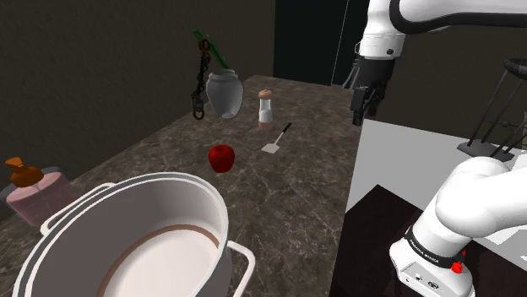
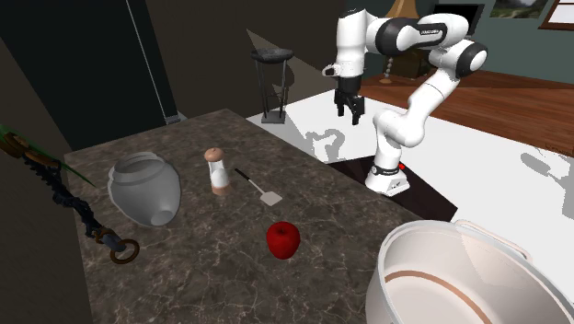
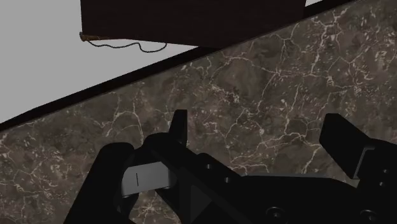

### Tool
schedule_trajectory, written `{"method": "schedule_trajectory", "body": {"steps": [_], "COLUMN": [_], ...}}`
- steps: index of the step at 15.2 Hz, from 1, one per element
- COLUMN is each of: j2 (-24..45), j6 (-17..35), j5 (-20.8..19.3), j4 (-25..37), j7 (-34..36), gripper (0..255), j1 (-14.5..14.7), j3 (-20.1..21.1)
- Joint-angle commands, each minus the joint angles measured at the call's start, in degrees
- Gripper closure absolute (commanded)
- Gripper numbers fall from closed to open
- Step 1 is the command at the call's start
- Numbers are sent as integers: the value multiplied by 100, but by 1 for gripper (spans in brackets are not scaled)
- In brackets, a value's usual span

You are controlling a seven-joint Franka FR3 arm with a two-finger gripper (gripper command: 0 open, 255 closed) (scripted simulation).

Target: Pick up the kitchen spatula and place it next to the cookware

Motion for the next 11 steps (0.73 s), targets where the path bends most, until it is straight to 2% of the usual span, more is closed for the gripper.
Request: {"method": "schedule_trajectory", "body": {"steps": [1, 6, 11], "j2": [0, 746, 1656], "j6": [0, 929, 1792], "j5": [0, 253, 310], "j4": [0, -8, 207], "j7": [0, 1118, 2228], "gripper": [0, 0, 0], "j1": [0, -246, -526], "j3": [0, 506, 948]}}
